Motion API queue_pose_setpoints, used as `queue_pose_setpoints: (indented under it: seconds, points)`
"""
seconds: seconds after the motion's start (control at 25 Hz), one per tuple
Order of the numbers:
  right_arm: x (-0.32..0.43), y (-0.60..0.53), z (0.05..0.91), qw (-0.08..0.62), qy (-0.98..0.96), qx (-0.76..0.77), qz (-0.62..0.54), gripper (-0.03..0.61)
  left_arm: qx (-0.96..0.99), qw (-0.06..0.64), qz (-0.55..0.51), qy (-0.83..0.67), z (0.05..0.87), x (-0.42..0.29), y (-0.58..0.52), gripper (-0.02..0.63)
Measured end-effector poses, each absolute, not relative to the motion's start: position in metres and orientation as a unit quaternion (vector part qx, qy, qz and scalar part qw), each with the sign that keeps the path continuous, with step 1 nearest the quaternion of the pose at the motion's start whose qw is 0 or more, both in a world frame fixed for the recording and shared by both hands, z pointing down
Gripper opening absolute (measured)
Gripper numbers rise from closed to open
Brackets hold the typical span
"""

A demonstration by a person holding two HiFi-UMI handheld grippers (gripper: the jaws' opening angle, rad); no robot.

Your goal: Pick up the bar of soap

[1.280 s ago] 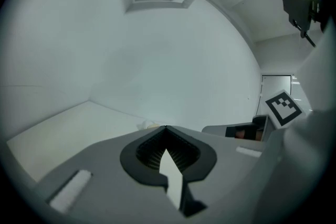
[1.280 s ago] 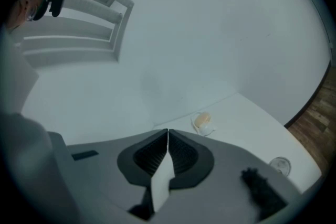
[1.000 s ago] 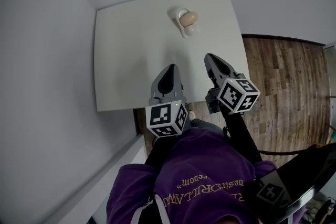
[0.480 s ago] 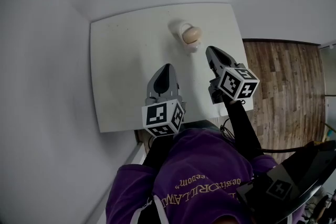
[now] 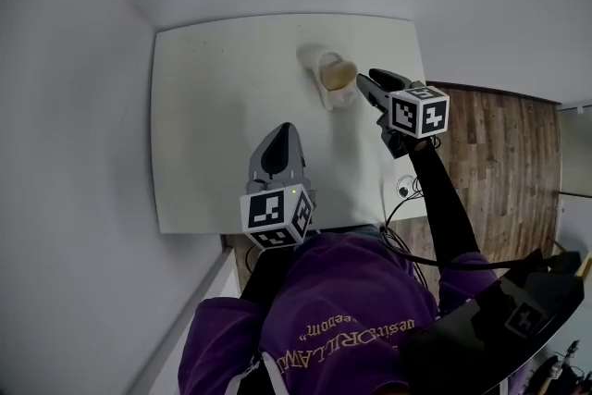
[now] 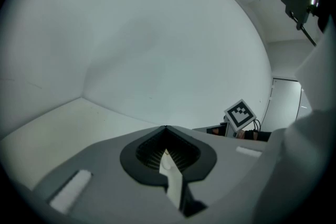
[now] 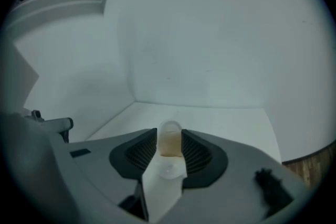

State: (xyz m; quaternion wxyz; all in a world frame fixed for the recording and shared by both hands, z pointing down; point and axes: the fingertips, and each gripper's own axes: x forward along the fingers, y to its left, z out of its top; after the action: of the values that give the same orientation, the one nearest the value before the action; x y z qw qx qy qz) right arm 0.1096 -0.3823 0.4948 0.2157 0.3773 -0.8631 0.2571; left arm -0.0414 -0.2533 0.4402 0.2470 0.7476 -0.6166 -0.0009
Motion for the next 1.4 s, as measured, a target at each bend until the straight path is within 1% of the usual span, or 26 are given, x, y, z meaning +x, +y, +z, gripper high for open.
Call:
queue_pose_setpoints:
  seconds: [0.16,0.32,0.52,0.68,0.96,1.2,1.4]
  points:
    - [0.108,-0.4,0.521,0.273,-0.867,0.326,0.259,0.167,0.74,0.265,0.013,-0.618,0.455,-0.033,-0.259,0.005]
    - [0.105,-0.41,0.544,0.314,-0.87,0.275,0.262,0.183,0.741,0.284,0.03,-0.608,0.476,-0.022,-0.27,0.005]
    - [0.102,-0.416,0.563,0.343,-0.874,0.219,0.263,0.189,0.752,0.294,0.072,-0.585,0.51,-0.006,-0.31,0.005]
    - [0.099,-0.421,0.569,0.362,-0.879,0.175,0.255,0.195,0.747,0.326,0.092,-0.572,0.54,0.002,-0.343,0.005]
    - [0.09,-0.416,0.578,0.37,-0.883,0.099,0.271,0.195,0.742,0.373,0.133,-0.541,0.584,0.026,-0.366,0.005]
    - [0.086,-0.41,0.583,0.378,-0.881,0.073,0.274,0.195,0.74,0.392,0.139,-0.529,0.599,0.036,-0.369,0.005]
    - [0.087,-0.406,0.577,0.377,-0.887,0.05,0.262,0.193,0.74,0.394,0.145,-0.526,0.608,0.039,-0.371,0.005]
